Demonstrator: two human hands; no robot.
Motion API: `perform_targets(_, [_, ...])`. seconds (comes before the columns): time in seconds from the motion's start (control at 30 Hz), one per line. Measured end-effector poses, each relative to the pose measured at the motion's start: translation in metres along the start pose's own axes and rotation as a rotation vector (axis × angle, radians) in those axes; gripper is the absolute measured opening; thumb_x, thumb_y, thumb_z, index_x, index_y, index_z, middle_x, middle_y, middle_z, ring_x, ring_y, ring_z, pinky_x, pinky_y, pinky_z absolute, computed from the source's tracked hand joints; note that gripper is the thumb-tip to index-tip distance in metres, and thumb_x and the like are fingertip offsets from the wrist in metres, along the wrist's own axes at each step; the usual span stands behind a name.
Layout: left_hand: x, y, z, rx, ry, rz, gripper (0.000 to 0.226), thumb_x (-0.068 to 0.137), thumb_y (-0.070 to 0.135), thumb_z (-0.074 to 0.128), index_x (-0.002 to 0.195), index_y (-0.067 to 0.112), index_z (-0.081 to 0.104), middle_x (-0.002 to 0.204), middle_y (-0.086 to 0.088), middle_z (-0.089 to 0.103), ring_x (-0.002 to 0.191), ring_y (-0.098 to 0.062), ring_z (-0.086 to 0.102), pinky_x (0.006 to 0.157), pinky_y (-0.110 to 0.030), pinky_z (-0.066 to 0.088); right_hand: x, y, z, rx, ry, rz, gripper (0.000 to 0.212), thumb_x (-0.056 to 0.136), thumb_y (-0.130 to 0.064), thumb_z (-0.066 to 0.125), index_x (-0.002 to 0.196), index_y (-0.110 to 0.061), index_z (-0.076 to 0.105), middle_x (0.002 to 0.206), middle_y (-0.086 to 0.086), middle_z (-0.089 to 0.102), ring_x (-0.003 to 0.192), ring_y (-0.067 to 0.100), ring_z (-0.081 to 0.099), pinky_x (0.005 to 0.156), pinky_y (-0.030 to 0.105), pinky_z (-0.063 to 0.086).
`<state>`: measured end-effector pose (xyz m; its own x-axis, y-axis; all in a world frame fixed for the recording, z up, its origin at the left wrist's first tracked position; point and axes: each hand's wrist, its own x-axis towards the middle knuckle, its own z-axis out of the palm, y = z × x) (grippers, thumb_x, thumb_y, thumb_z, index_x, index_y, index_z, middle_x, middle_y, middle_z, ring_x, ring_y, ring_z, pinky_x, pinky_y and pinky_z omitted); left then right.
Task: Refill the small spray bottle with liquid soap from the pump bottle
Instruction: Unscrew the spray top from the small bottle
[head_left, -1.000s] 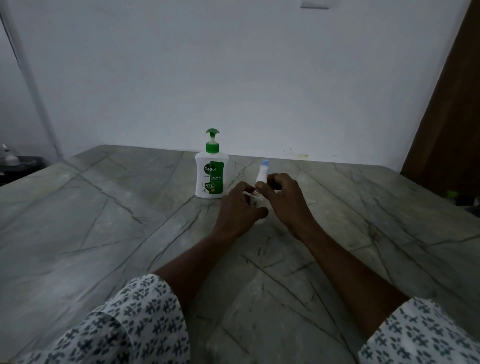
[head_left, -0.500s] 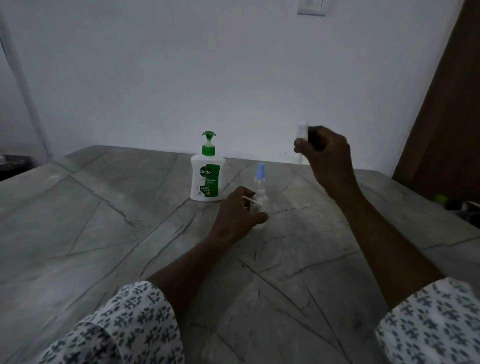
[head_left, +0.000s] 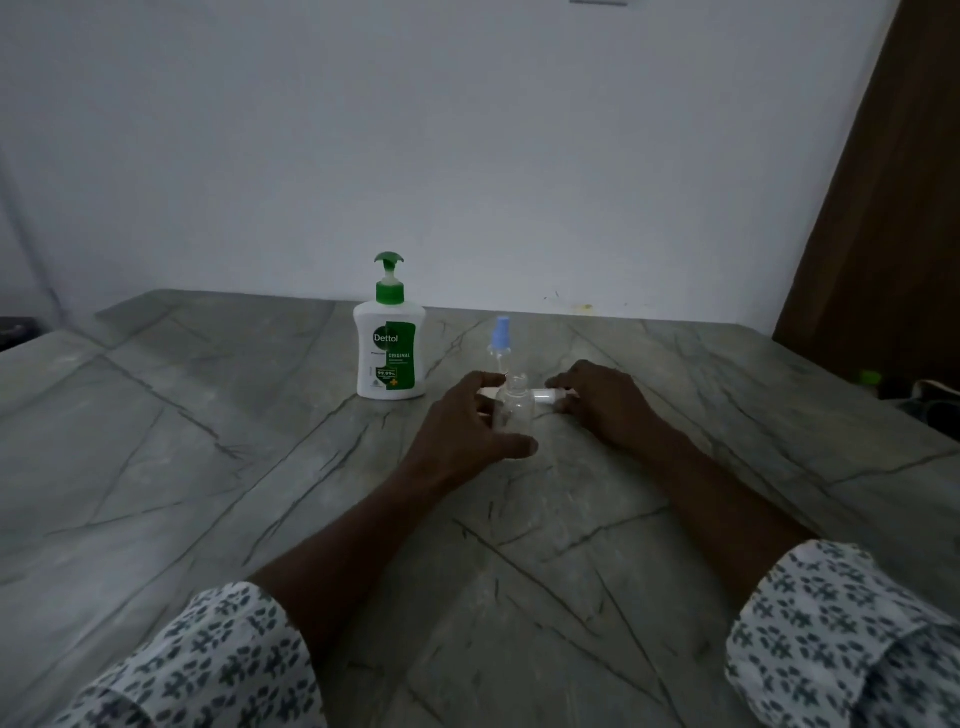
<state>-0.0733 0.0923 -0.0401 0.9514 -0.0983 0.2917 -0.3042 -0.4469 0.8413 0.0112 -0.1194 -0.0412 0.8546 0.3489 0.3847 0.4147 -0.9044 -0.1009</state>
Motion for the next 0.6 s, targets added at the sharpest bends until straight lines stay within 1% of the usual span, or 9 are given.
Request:
perform_targets(0.1, [0.0,0.0012,-0.0011,0.009,-0.009,-0.015,0.097,0.062,0.031,0.093,0.145,0.023,0.042,0.116,0.001,0.06,0.1,-0.013,0.064,0.089,-0.035,0.057,-0.0009,0.0037,0.0016,0.039,-0.029,-0.007,0.04,0.092,-0.03,0.057,0.132,-0.025,0.055,0.124,0.006,0.057,0.112,0.027,0.055,0.094,0.043,0.042])
perform_targets(0.2, [-0.0001,0.0025,-0.0017,0.016,-0.009,-0.021,0.1,0.063,0.033,0.092,0.147,0.023,0.039,0.12,-0.002,0.06,0.1,-0.013,0.063,0.089,-0.034,0.055,0.0004,0.0051,0.0014,0.032,-0.044,0.002,0.045,0.092,-0.032,0.058,0.136,-0.025,0.051,0.129,0.006,0.054,0.116,0.027,0.052,0.096,0.044,0.041])
perform_targets(0.33, [-0.002,0.0058,-0.0015,0.02,-0.008,-0.028,0.102,0.064,0.034,0.092,0.149,0.021,0.036,0.13,-0.009,0.06,0.104,-0.017,0.062,0.093,-0.037,0.054,0.002,0.0049,0.002,0.065,-0.052,0.037,0.047,0.09,-0.033,0.061,0.135,-0.023,0.051,0.128,0.006,0.055,0.115,0.028,0.053,0.094,0.043,0.042])
perform_targets(0.47, [-0.0025,0.0071,-0.0017,0.015,-0.009,-0.03,0.104,0.065,0.035,0.091,0.151,0.02,0.035,0.133,-0.011,0.059,0.108,-0.02,0.062,0.097,-0.041,0.053,0.0019,0.0061,0.0033,0.088,-0.064,0.053,0.046,0.09,-0.034,0.061,0.134,-0.023,0.052,0.126,0.005,0.055,0.113,0.027,0.053,0.094,0.042,0.042])
perform_targets(0.6, [-0.0009,0.0081,-0.0026,0.007,-0.019,-0.047,0.105,0.066,0.037,0.09,0.152,0.019,0.031,0.138,-0.012,0.056,0.111,-0.019,0.06,0.097,-0.037,0.052,0.0051,0.0037,0.0047,0.06,-0.086,0.07,0.046,0.09,-0.035,0.059,0.134,-0.023,0.051,0.128,0.006,0.054,0.114,0.027,0.053,0.095,0.041,0.042])
